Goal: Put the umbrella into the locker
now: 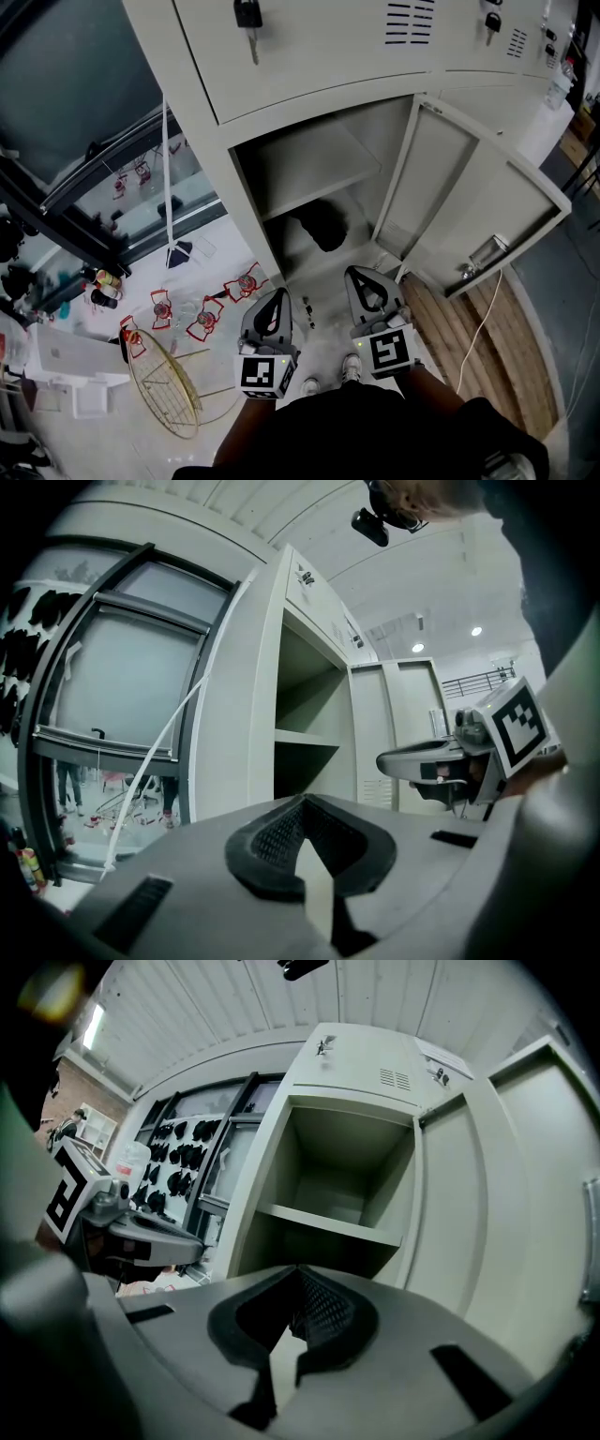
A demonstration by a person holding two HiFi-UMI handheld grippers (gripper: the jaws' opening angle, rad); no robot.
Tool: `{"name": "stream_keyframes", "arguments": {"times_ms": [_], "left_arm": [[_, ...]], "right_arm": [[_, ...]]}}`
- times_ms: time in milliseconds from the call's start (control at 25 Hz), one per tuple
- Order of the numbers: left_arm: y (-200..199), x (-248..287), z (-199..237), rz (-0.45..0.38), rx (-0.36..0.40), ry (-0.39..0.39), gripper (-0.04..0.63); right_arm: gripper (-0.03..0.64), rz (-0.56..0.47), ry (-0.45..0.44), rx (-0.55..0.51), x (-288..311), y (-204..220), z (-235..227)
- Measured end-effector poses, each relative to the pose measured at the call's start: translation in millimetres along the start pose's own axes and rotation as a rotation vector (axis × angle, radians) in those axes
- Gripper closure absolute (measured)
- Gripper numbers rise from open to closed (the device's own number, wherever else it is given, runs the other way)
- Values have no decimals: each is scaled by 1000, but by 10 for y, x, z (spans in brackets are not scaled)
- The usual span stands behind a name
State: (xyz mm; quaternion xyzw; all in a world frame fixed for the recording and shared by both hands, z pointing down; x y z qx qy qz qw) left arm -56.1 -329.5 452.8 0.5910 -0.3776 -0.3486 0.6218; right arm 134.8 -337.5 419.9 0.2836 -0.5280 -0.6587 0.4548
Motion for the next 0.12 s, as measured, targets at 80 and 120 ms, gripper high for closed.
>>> {"name": "stream_keyframes", "arguments": {"times_ms": [80, 120], "left_arm": [[22, -16, -1, 3, -4, 0, 598], [34, -24, -3, 4, -7, 0, 598]], "right_arm": [[620, 4, 5, -17, -9, -5, 15], [620, 5, 7, -24, -14, -7, 22]]}}
Point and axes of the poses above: the fingertips, and each gripper's own axes: x forward along the fingers, z to its left, y out of its underside, the point moved 8 cm from there along -x, backward along the fingers, and after that the axes turned 1 degree about z, right-handed, at the moved point
